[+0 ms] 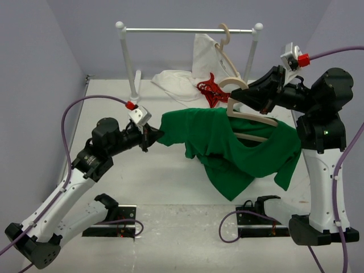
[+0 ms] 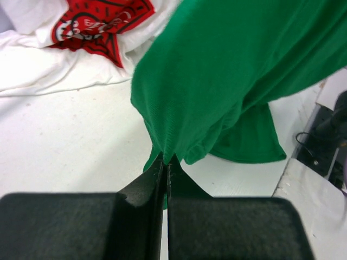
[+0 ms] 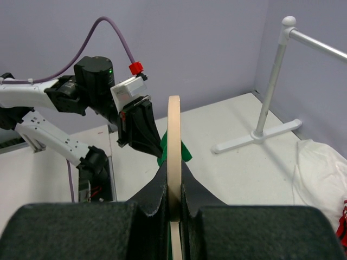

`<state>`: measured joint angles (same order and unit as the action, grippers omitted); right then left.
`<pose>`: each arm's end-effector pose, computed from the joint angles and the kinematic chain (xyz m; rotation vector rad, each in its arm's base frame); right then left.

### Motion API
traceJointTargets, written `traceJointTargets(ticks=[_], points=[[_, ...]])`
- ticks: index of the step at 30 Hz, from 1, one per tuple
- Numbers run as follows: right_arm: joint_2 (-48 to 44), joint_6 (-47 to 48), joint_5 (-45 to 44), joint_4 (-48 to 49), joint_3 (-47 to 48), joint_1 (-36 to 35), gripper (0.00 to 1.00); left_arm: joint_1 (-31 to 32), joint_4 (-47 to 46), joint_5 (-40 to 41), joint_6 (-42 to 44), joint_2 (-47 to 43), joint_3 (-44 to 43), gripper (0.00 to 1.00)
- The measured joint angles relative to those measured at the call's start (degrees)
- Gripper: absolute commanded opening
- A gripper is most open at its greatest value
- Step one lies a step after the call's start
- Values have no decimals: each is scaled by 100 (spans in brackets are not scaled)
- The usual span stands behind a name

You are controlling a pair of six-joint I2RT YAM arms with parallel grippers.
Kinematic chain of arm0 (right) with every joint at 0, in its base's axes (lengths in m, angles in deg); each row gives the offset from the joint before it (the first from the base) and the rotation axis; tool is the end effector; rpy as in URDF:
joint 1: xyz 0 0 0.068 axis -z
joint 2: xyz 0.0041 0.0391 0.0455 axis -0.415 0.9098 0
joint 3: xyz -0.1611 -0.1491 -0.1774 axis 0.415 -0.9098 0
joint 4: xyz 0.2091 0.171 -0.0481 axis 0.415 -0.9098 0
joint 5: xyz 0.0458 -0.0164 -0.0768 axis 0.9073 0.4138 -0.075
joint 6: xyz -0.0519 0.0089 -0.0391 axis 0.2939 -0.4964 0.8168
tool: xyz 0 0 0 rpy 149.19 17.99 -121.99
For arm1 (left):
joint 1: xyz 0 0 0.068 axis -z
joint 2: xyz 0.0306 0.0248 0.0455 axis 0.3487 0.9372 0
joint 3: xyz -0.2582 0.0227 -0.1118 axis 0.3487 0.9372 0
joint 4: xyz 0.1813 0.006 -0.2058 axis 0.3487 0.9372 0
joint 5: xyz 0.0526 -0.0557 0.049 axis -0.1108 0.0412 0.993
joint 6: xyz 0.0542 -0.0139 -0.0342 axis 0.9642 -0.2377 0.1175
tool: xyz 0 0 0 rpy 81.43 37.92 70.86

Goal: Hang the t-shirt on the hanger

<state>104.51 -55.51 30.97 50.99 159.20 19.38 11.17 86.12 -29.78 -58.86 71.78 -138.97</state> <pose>0.1788 0.0634 0.5639 -0.8679 1.3294 1.0686 0.1676 -0.1267 0.3653 0.6925 1.7079 -0.8308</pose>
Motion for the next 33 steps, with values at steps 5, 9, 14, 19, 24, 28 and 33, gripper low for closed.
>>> traceJointTargets(ticks=[5,9,14,19,24,28,33], points=[[-29,4,-41,4,-11,7,0,0,76,1067,-218,-103,-69,0],[-83,10,-104,7,-92,19,0,5,225,2335,-577,-222,-128,0],[-213,26,-209,7,-244,39,0,7,311,3518,-924,-482,-128,0],[-343,33,-224,11,-322,40,0,7,312,4050,-1165,-571,-126,0],[-510,139,-246,15,-502,48,0,5,364,4446,-1381,-571,-122,0],[-658,254,-308,55,-755,71,0,-11,397,4746,-1529,-571,-84,0],[-736,169,-341,281,-954,76,0,-61,443,4867,-1660,-477,-60,0]])
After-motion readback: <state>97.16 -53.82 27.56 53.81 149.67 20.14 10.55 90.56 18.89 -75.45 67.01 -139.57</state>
